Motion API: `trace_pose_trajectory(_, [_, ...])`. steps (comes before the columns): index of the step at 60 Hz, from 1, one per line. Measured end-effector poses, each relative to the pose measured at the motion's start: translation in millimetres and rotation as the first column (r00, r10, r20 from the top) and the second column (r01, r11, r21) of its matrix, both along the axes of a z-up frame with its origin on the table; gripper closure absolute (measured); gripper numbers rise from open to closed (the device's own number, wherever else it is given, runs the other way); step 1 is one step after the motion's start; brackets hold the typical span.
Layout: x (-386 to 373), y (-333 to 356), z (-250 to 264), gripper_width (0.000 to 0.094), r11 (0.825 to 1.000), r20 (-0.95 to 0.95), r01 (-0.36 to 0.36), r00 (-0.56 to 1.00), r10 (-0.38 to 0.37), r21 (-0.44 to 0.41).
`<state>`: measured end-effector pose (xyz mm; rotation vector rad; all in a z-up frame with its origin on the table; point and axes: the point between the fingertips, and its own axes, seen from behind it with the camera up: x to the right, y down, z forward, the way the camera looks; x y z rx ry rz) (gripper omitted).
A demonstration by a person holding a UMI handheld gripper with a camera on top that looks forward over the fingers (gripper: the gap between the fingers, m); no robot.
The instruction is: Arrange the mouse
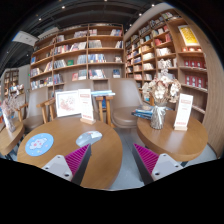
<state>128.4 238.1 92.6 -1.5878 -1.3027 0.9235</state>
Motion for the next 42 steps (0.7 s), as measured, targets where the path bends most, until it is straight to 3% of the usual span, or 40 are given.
trace_pose_trajectory(7, [-19.3, -3.8, -23.1, 0.0085, 0.999, 0.017, -0.027, 0.999, 0.027, 0.033])
trace_pose_trajectory(32, [-38.8, -96.8, -46.8, 0.0085, 0.990, 0.099, -0.138, 0.986, 0.136, 0.015])
trace_pose_trajectory(42, [-58.2, -110.2, -62.4, 0.0083, 0.988, 0.130, -0.152, 0.981, 0.146, 0.037])
